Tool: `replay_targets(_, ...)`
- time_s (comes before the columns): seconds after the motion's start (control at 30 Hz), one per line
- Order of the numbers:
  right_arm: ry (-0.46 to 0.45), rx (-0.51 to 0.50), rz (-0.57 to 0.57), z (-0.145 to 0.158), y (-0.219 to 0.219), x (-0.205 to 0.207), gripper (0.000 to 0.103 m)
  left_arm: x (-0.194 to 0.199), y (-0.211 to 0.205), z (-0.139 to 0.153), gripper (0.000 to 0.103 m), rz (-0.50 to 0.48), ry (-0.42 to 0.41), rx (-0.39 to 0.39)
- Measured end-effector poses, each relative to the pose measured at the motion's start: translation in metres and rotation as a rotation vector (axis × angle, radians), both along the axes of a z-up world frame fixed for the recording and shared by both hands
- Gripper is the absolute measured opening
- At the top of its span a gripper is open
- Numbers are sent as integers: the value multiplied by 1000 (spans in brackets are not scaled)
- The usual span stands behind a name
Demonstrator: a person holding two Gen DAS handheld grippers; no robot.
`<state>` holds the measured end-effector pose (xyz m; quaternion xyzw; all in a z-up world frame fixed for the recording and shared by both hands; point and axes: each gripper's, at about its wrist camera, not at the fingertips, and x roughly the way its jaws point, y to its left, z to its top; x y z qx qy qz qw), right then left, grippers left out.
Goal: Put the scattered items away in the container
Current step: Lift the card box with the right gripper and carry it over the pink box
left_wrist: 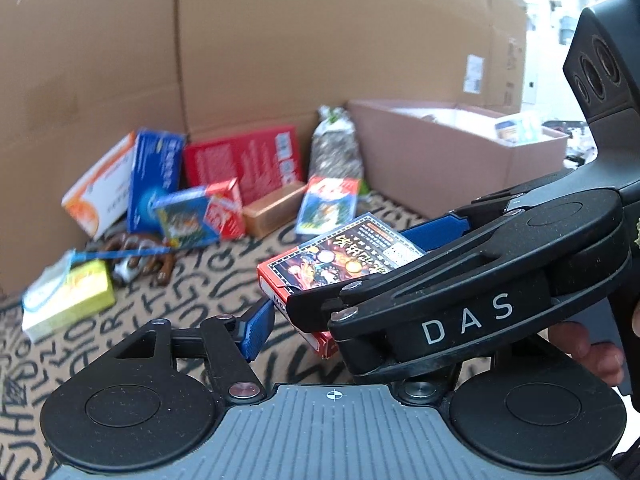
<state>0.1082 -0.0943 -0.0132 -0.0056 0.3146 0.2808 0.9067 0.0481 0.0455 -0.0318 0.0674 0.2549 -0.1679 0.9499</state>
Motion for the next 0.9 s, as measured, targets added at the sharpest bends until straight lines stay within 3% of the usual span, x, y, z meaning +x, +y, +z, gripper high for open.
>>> replay_targets(0.4, -145, 43, -146, 45, -74, -18, 93, 7, -74, 47, 68, -149, -137, 41)
replay_targets(0.9, -277, 59, -337, 90, -174, 11, 93, 57, -180, 97, 67, -323, -257, 48)
